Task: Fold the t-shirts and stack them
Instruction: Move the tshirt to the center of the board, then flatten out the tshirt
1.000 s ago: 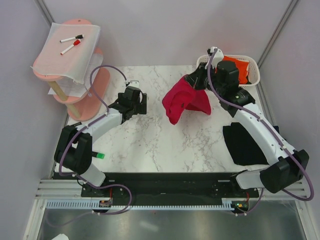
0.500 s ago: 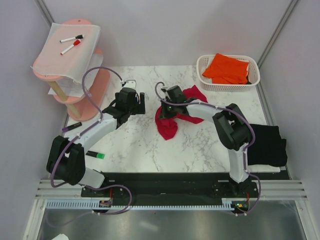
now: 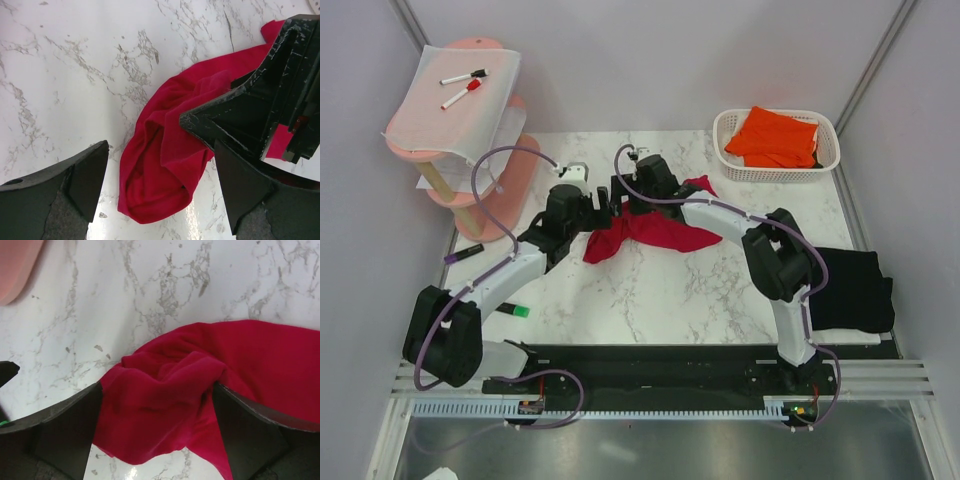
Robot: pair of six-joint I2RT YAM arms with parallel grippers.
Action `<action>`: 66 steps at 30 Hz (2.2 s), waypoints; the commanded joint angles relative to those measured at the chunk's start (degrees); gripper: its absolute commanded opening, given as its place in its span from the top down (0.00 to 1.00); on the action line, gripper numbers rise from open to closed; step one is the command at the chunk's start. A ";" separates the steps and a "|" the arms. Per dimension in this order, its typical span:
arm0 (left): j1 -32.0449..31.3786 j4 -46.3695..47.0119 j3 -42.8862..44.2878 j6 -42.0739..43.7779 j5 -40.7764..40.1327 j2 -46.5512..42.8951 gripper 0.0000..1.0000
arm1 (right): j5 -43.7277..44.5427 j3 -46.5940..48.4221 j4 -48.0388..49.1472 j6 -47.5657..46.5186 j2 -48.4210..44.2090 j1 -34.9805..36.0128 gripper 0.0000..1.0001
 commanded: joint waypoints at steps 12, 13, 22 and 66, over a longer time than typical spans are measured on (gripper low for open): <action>-3.09 2.86 -3.49 -0.37 8.45 -1.55 0.04 | 6.42 -9.91 7.16 2.17 -15.06 -5.49 0.02; -3.09 3.23 -3.75 -0.01 9.07 -1.47 0.00 | 6.42 -10.09 7.24 2.17 -15.68 -5.67 0.02; -3.18 3.58 -0.42 -0.80 10.22 9.33 0.00 | 5.63 -12.64 7.24 3.40 -17.70 -8.39 0.02; -18.60 -22.34 48.32 4.75 -8.59 2.05 0.98 | 6.95 -31.10 3.55 2.69 -31.86 -38.54 0.02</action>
